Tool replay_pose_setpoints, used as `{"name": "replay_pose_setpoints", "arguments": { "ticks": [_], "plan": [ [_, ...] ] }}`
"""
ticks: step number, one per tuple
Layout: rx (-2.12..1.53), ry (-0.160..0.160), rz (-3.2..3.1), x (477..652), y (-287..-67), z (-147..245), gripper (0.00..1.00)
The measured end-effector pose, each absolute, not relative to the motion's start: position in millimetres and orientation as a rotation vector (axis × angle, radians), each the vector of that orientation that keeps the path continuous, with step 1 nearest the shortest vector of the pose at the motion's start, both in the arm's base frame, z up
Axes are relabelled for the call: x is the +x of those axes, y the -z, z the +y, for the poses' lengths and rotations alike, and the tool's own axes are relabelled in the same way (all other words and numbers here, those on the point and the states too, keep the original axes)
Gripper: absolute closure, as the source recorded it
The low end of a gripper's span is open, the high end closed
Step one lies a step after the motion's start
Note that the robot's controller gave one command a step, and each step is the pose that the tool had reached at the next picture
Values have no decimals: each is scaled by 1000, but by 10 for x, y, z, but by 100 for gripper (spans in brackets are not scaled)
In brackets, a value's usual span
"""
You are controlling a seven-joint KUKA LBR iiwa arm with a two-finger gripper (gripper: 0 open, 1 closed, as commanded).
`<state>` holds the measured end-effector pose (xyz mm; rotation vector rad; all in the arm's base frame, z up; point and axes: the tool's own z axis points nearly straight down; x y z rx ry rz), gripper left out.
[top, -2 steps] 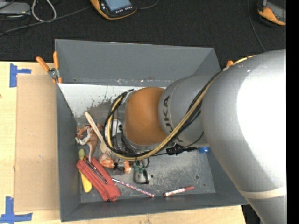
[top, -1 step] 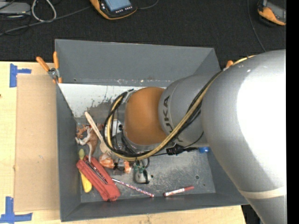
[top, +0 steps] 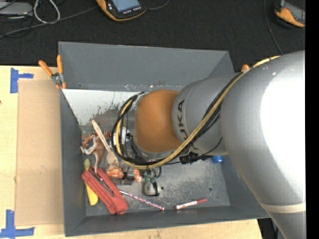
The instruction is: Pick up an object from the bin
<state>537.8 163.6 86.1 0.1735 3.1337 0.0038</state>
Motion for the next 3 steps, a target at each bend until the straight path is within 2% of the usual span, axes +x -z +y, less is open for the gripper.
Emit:
{"name": "replay_pose_setpoints", "arguments": {
  "ticks": [2,3],
  "plan": [
    [170,-5,3136,5371,-1657,1639,100],
    [169,-5,3136,5375,-1894,1640,100]
  ]
}}
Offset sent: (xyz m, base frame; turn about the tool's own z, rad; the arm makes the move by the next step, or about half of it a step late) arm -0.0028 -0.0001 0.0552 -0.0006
